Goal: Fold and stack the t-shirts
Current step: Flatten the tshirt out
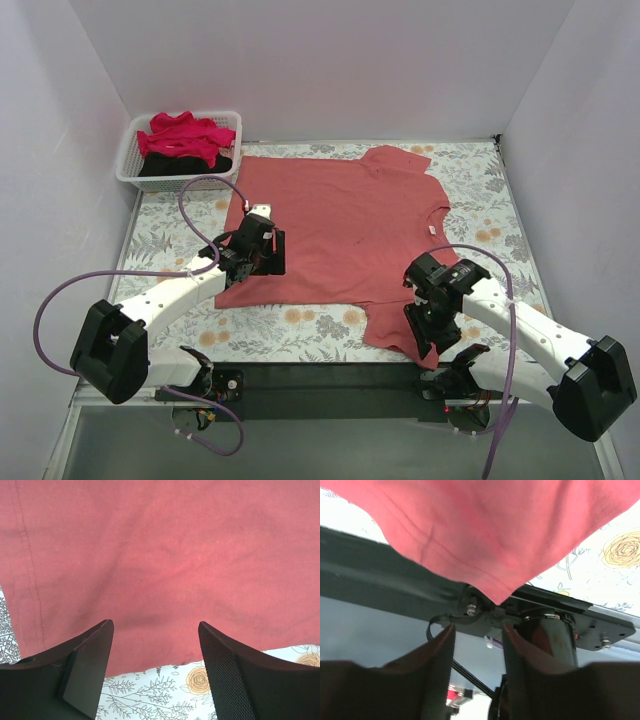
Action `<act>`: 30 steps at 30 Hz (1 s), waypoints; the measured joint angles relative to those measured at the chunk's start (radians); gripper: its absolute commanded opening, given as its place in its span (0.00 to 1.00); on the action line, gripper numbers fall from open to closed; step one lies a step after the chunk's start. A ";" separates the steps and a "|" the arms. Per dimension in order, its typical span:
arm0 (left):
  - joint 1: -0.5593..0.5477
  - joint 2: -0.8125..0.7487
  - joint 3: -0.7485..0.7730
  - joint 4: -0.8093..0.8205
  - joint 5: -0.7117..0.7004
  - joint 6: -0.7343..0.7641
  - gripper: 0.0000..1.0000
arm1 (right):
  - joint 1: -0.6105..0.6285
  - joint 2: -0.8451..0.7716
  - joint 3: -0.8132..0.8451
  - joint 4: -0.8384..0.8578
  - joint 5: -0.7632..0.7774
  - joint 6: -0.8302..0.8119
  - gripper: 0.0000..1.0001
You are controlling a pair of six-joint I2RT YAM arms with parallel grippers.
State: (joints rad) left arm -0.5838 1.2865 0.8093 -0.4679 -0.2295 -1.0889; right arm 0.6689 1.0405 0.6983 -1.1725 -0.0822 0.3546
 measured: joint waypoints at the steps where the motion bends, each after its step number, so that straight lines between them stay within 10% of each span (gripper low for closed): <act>1: 0.000 0.000 0.000 0.000 -0.004 0.000 0.68 | 0.000 -0.001 0.001 -0.008 -0.003 -0.003 0.59; 12: 0.143 0.004 -0.003 -0.034 -0.025 -0.057 0.67 | -0.109 0.021 0.177 0.210 0.146 0.036 0.77; 30: 0.409 0.056 -0.158 -0.050 0.138 -0.332 0.34 | -0.685 0.226 -0.126 0.914 -0.024 0.122 0.75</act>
State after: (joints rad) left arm -0.1749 1.3430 0.6510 -0.5175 -0.0914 -1.4212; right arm -0.0162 1.2667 0.5724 -0.2581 -0.1059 0.4763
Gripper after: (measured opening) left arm 0.352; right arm 0.743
